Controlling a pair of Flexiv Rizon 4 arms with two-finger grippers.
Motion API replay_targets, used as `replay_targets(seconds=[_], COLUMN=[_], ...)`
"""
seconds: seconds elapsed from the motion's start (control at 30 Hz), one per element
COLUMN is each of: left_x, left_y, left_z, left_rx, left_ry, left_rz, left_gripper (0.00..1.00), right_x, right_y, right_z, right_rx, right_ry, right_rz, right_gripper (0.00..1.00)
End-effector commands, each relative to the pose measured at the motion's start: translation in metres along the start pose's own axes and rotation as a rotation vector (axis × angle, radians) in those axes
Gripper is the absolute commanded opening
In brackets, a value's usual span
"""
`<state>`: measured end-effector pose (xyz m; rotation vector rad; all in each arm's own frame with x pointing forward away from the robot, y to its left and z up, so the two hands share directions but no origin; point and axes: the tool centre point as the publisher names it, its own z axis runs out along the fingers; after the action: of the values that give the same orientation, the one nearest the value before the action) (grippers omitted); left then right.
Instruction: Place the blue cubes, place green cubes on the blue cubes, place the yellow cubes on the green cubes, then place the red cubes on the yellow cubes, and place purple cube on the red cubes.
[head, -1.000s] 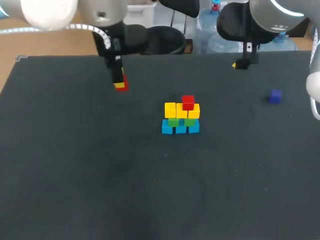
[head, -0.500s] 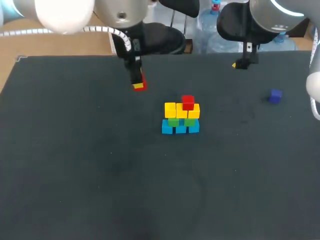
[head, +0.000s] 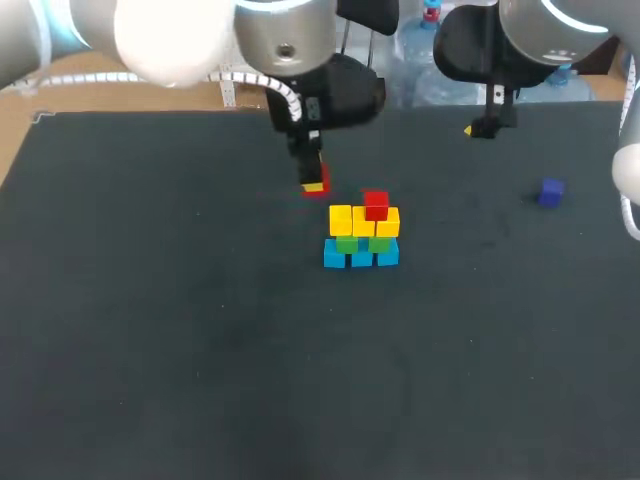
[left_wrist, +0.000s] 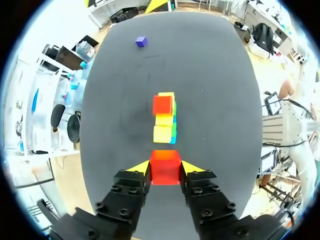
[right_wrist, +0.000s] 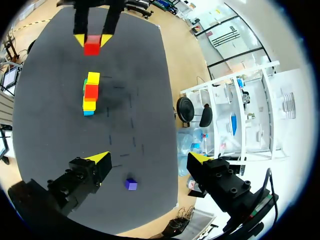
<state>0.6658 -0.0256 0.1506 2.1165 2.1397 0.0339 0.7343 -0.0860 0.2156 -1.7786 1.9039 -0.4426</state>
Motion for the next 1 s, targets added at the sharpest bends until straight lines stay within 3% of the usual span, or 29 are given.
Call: replay_targets(seconds=[0.03,0.2,0.47,1.0], left_x=[-0.011,-0.021,-0.030,-0.039], left_y=[-0.001,-0.006,0.001,0.009], left_z=[0.007,0.020,0.036,0.048], left_rx=[0.011,0.036,0.051,0.092], left_ry=[0.011,0.012,0.040,0.104], left_rz=[0.010,0.037,0.069,0.120], left_gripper=[0.00,0.00,0.00,0.00], right_x=[0.001,0.001,0.001,0.001], right_y=[0.002,0.002,0.002,0.002], right_z=[0.000,0.000,0.000,0.000], right_rx=[0.006,0.006,0.006,0.006], right_ry=[-0.001,-0.001,-0.001,-0.001], right_rz=[0.002,0.002,0.002,0.002], right_gripper=[1.00,1.00,1.00,1.00])
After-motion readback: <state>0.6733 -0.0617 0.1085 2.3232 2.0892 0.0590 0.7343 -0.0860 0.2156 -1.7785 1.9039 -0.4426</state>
